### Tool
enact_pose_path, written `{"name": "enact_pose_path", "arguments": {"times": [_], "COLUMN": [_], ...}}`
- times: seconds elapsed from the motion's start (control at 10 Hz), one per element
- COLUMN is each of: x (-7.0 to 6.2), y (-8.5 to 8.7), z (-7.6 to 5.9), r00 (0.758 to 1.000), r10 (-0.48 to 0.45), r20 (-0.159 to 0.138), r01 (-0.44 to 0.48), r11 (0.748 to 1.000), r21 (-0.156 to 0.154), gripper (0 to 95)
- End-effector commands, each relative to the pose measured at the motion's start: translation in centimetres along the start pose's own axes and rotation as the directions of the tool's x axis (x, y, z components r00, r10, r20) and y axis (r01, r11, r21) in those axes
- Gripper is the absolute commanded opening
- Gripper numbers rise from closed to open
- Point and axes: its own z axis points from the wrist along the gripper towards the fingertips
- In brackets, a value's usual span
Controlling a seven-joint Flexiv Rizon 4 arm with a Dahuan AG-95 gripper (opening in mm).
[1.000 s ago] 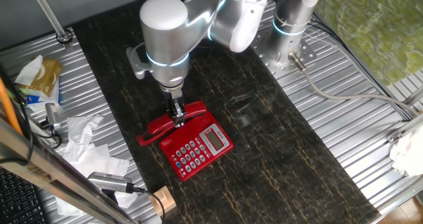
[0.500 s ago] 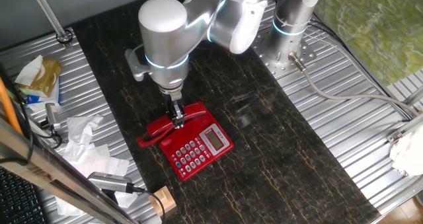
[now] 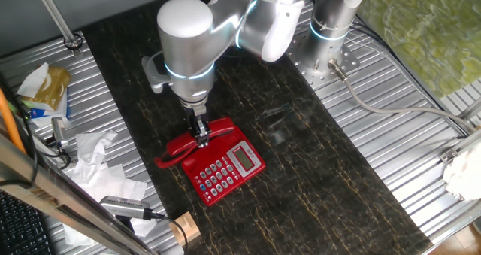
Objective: Place the handset of the telephone on the corresponding phone cradle
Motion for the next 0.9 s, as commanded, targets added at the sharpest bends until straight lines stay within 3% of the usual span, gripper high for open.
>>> {"name": "enact_pose_path", "arguments": {"times": [0.1,0.3,0.5,0.9], "x": [0.23,0.51,0.51,0.51], "y": [-0.27,-0.60,-0.60,-0.60], "z": [0.12,0.32,0.32,0.32], "r00": [1.000,1.000,1.000,0.995], "r10": [-0.014,-0.015,-0.001,-0.098], "r20": [-0.001,0.005,0.019,-0.006], "r01": [0.014,0.015,0.000,0.099], "r11": [1.000,1.000,0.998,0.994], "r21": [-0.001,0.013,0.055,0.042], "gripper": [0.0,0.0,0.0,0.0]}}
